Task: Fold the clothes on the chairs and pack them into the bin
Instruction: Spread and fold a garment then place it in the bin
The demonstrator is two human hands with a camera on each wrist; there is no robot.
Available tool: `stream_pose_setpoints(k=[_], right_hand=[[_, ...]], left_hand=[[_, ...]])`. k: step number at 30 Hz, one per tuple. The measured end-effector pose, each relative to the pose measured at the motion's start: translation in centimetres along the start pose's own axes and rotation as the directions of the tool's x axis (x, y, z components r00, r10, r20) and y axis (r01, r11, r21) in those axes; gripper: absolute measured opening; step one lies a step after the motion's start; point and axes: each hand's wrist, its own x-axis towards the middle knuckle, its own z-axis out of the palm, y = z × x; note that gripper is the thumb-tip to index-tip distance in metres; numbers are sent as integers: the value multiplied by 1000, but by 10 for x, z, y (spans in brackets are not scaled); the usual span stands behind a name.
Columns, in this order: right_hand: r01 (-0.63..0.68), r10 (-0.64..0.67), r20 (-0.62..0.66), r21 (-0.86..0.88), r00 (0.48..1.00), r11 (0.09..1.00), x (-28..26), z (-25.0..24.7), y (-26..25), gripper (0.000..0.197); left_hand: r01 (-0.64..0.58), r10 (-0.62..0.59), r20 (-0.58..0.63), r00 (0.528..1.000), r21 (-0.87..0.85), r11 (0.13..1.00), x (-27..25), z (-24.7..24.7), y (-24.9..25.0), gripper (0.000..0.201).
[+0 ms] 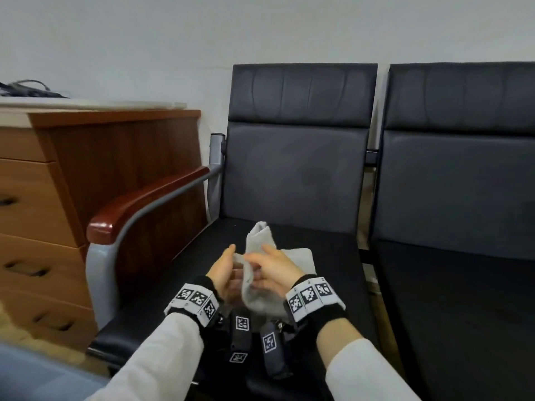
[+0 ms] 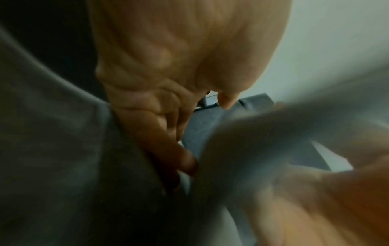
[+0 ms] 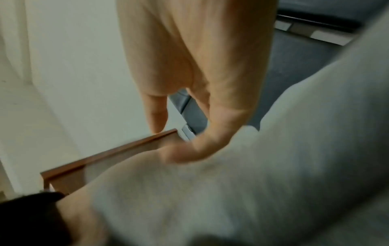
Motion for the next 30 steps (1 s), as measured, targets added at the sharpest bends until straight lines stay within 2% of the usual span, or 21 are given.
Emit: stream_pose_setpoints(k=[1,2,3,5,6,7,9,11,13,14,15,17,18,20,22,24,27,30], right_hand=[[-54,54,18,39,998,998,4,4,7,63],[-82,83,-11,70,997,994,7,2,12,64],[-72,79,-74,91,994,993,8,-5,13,52],[-31,52,-227,97,973,995,7,-29,11,15],[-17,33,-310,54,950,998,5,-44,10,8],[-22,23,-379,7,925,1000,5,-59,11,11],[-133,57,-481,-126,875,983,-1,-84,17,5],[-299,125,-514,-270,848,915,-8,-102,29,21],[-381,195,-491,-314,849,870,-11,-112,40,44],[-388,215,-473,-306,854,869,-14,-114,43,48],[-387,226,-457,-295,860,874,-15,-114,44,47],[-392,240,-431,-310,870,866,-17,-107,45,45],[-399,235,-433,-339,870,852,-17,-103,44,46],[-410,200,-459,-421,866,809,-17,-97,43,51],[-396,186,-458,-419,869,817,-20,-94,42,57],[-345,179,-439,-334,880,877,-18,-90,43,48],[-187,134,-355,-120,925,975,-14,-76,42,34],[22,-29,-261,-31,965,999,-14,-49,28,23]], left_hand=[[-8,10,-31,999,76,997,3,-5,-4,52],[-27,41,-90,995,158,987,6,-9,-9,46],[-42,74,-147,986,212,976,9,-11,-13,39],[-51,90,-122,989,287,957,13,-16,-16,31],[-45,79,-93,993,329,943,12,-16,-16,31],[-43,80,-84,993,381,924,10,-16,-14,33],[-56,147,-153,977,481,875,7,-16,-9,39],[-16,267,-274,924,671,742,-1,-14,1,41],[6,359,-271,893,805,593,-14,-5,12,37],[-30,380,-239,893,813,581,-20,0,17,35],[-81,379,-207,902,781,619,-24,7,19,31],[-143,284,-150,947,595,791,-30,24,13,22],[-119,197,-117,973,476,871,-33,31,6,19],[-35,46,-26,999,331,943,-39,42,-11,14],[32,-50,46,998,338,941,-38,48,-26,22],[59,-90,67,994,369,928,-35,48,-30,33],[114,-155,94,983,341,933,-34,44,-27,54],[176,-212,147,966,223,959,-34,36,-24,76]])
